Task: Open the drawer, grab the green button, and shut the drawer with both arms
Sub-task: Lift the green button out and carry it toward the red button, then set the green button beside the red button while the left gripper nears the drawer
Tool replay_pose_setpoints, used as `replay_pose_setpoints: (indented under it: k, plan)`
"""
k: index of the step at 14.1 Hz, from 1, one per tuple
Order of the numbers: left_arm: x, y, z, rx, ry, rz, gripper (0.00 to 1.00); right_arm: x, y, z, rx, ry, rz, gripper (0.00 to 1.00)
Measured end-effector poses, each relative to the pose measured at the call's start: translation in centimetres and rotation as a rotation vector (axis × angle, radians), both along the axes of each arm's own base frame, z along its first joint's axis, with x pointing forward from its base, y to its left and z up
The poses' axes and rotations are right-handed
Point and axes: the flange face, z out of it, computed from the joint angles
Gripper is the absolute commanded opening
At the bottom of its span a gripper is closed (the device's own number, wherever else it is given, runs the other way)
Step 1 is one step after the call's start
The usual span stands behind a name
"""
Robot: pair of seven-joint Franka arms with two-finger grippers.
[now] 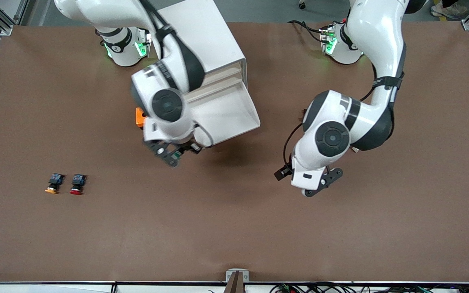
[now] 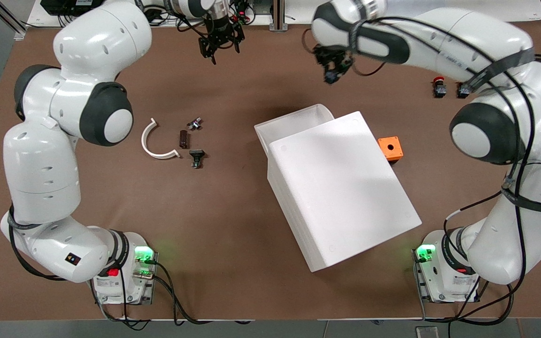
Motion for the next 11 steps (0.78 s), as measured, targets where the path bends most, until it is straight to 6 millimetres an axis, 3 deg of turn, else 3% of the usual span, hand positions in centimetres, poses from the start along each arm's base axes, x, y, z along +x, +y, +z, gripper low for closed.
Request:
replay_pose_setpoints:
  k: [3, 6, 9, 11]
  plan:
    - [-0.8, -1.9, -2.0, 0.021, 0.002, 0.010, 1.00, 3.5, -10.7, -1.7, 0.041, 0.024, 0.119, 0.00]
    - [-0.8, -2.4, -3.0, 0.023, 0.003, 0.009, 1.00, 4.6, -19.0, -5.2, 0.084, -0.017, 0.246, 0.00]
    - [-1.3, -3.7, -4.8, 0.023, -0.001, -0.009, 1.00, 4.0, -25.5, -9.9, 0.099, -0.075, 0.341, 0.00]
    - [-2.2, -5.7, -6.0, 0.019, -0.010, -0.036, 1.00, 2.9, -28.4, -12.4, 0.099, -0.102, 0.388, 0.00]
